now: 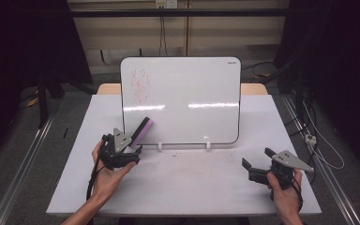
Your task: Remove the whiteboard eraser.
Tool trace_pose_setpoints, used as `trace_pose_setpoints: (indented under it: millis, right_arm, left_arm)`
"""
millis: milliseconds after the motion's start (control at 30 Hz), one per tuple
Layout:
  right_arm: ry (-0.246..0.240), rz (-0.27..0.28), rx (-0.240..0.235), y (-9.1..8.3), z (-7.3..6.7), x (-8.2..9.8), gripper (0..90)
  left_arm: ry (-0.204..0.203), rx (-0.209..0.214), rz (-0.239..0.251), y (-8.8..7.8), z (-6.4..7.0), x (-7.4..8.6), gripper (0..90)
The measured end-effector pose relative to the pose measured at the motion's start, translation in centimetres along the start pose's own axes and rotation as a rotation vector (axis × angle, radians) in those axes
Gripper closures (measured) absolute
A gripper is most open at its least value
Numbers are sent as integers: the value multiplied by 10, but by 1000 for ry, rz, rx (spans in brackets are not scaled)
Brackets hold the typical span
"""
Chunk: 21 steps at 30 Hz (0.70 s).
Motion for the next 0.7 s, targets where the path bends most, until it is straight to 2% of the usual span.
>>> trace_pose_setpoints:
  millis: [67, 200, 400, 533, 700]
  right_arm:
    - [0, -2, 1, 0, 0, 0, 33]
    - [0, -2, -1, 0, -1, 0, 33]
    - [-9, -5, 0, 0, -2, -1, 33]
    - [-8, -7, -2, 0, -2, -1, 33]
    - [-12, -7, -4, 0, -3, -1, 33]
  left_arm:
    - [11, -14, -1, 1, -2, 1, 241]
    - [29, -30, -18, 4, -4, 3, 273]
    - [42, -22, -29, 7, -1, 3, 369]
    - [58, -27, -45, 8, 2, 4, 387]
    - [52, -41, -30, 9, 2, 5, 458]
Point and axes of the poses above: each handheld gripper's, and its own axes: y roughly forward along the jaws, x roughly out of its underside, z roughly to its right, the point moved 2 cm from there along y, roughly forward along the jaws, and after that the axes turned 9 degrees about -y, right-handed, at the moved point
